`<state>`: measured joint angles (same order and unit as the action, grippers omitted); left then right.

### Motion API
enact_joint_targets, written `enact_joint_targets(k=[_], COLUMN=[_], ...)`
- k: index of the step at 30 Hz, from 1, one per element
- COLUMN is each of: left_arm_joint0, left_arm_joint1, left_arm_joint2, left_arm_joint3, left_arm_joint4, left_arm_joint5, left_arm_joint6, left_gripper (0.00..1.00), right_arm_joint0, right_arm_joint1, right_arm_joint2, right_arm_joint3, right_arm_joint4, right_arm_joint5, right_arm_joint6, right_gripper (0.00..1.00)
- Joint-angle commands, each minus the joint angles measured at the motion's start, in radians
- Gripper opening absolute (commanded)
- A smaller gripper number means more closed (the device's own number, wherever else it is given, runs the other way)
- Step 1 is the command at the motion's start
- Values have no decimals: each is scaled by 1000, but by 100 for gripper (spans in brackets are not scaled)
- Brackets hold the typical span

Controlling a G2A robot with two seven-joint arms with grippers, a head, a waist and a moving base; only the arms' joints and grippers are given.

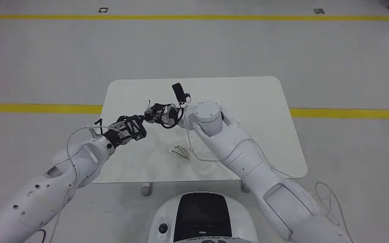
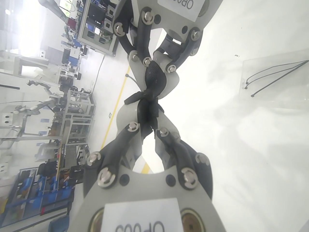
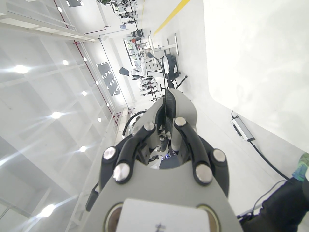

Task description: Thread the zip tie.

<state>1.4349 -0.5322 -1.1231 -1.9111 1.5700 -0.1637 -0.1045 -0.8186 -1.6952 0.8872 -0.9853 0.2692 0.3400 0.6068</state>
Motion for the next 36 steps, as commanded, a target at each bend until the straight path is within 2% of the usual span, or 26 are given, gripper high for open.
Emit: enact_joint_targets(k=[1, 12, 17, 20, 28, 30, 31, 34, 36], left_arm_joint0=[3, 28, 44, 57, 57, 53, 40, 9, -9], left_arm_joint1=[-1, -5, -8, -8, -8, -15, -19, -26, -32], left_arm_joint2=[-3, -35, -76, -113, -113, -112, -121, -132, -135], left_arm_joint3=[1, 0, 14, 23, 23, 38, 62, 105, 146], left_arm_joint4=[0, -6, -91, -181, -181, -284, -352, -451, -557], left_arm_joint5=[2, 1, -14, -39, -39, -63, -80, -116, -161], left_arm_joint6=[1, 7, 25, 61, 61, 71, 66, 28, 1], left_gripper=[0, 0, 0, 0, 0, 0, 0, 0, 0], right_arm_joint0=[-1, -11, -20, -29, -29, -29, -29, -29, -29], right_arm_joint1=[1, 9, 14, 16, 16, 16, 16, 16, 16], right_arm_joint2=[-1, 2, 9, 19, 19, 19, 19, 19, 19], right_arm_joint3=[-2, -11, -11, -5, -5, -5, -5, -5, -5], right_arm_joint4=[1, -2, 2, 19, 19, 19, 19, 19, 19], right_arm_joint5=[0, 0, 0, 0, 0, 0, 0, 0, 0], right_arm_joint6=[-3, -34, -55, -71, -71, -71, -71, -71, -71], right_gripper=[100, 100, 100, 100, 100, 100, 100, 100, 100])
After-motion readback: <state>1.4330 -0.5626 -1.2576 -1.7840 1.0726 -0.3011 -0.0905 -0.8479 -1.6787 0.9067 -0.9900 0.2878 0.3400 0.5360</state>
